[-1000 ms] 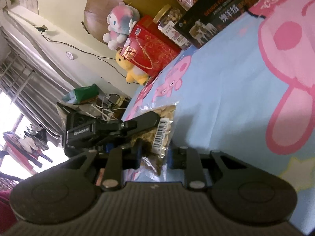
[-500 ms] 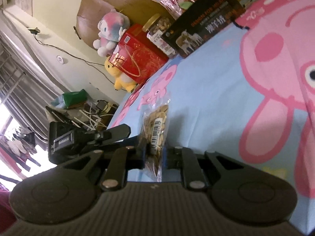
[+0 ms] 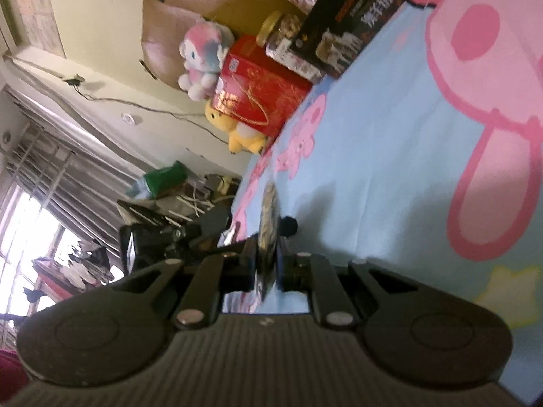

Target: Organize snacks

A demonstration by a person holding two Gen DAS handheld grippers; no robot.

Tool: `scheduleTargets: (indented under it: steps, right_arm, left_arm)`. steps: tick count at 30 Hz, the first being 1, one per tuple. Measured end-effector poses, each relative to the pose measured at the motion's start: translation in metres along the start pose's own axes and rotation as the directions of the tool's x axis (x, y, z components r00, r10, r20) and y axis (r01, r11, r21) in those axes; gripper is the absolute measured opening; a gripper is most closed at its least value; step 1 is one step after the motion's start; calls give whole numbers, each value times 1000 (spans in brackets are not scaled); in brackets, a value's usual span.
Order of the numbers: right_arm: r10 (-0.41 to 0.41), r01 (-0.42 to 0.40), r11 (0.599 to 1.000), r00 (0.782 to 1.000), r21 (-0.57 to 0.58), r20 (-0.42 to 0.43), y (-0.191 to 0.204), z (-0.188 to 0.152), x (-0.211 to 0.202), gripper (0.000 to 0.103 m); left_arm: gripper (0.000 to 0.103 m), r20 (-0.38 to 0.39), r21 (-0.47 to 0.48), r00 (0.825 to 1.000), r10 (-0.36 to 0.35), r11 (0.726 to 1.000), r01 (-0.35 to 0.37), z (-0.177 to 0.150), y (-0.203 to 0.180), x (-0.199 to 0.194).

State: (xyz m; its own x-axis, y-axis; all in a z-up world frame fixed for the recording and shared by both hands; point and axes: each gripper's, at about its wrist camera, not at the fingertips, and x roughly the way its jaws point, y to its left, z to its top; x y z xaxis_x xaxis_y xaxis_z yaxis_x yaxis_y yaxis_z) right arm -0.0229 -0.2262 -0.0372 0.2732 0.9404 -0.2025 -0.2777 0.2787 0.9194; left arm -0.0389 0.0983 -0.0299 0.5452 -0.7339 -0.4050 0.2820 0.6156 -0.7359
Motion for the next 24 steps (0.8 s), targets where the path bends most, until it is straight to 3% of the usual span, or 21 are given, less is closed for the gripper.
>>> scheduleTargets:
  steps: [1,3,10,14,20,24]
  right_arm:
    - [-7,7,1000,1000,-2,-5,-1,0,-1,14]
    - [-15,15,1000,1000,0,-8,-1,0,1,14]
    - [-29,29,998,1000,-50,5,6,0,0,14]
    - [-107,109,986,994,-125,22,16,-2,6,14]
    - [-142,148,970,989,-193,42,23,2,12,14]
    - [-181,188,959,982,-212,53,22,5,16,18]
  left_arm:
    - [40,-9,-5,1000,-12,1000,12,1,1,1]
    - [22,-30,-27,998,-58,998,57,0,5,2]
    - [24,-9,49,1000,-29,998,30,-2,-7,1]
    - [24,-3,51,1000,-8,999,8,-3,-7,2]
    - [24,27,63,1000,6,998,-8,-1,-7,-3]
    - [15,24,29,999,27,999,-28,-1,2,-1]
